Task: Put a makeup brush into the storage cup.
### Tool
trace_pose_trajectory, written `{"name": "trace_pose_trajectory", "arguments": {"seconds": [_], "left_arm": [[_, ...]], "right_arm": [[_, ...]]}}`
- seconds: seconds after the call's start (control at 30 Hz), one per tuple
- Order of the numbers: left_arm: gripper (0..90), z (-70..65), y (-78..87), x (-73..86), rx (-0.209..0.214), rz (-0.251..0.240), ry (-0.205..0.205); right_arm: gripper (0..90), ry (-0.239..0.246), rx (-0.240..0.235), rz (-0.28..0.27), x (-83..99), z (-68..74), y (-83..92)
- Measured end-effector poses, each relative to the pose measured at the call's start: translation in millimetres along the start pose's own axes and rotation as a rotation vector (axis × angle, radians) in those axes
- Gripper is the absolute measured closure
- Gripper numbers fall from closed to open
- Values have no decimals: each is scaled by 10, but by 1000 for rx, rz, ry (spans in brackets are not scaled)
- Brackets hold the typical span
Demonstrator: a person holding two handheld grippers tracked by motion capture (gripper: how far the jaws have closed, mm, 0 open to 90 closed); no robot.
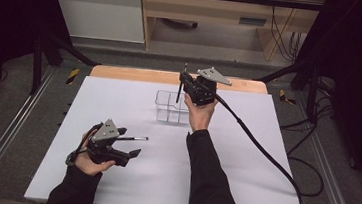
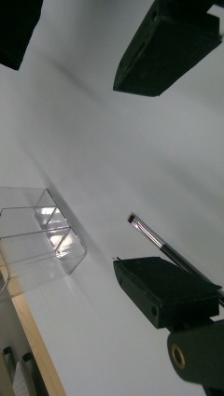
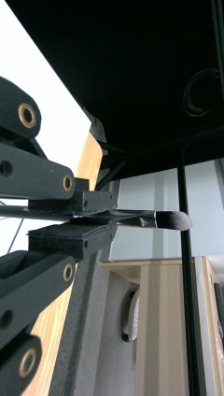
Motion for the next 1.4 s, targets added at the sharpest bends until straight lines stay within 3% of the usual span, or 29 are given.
{"name": "trace_pose_trajectory", "arguments": {"seconds": [0.6,1.2,1.3,1.4], "left_arm": [[109,-4,-1,1,4,-2,-7],[112,-6,2,-1,3,-3,-11],[113,-34,1,3,29,-2,6],[113,-19,7,-1,13,-2,-7]], "right_arm": [[841,-10,29,-2,33,-60,-159],[840,2,40,51,281,-16,-309],[840,7,38,63,338,4,-328],[840,10,39,77,383,13,-348]]}}
Point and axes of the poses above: each handheld gripper's, and its own axes: y roughly backward along the jaws, x roughly out of its underside, z roughly to its left, the point moved 4 cm from there along -y, roughly forward along the jaws, and after that the axes turned 1 degree about x, right-handed, at the moved point
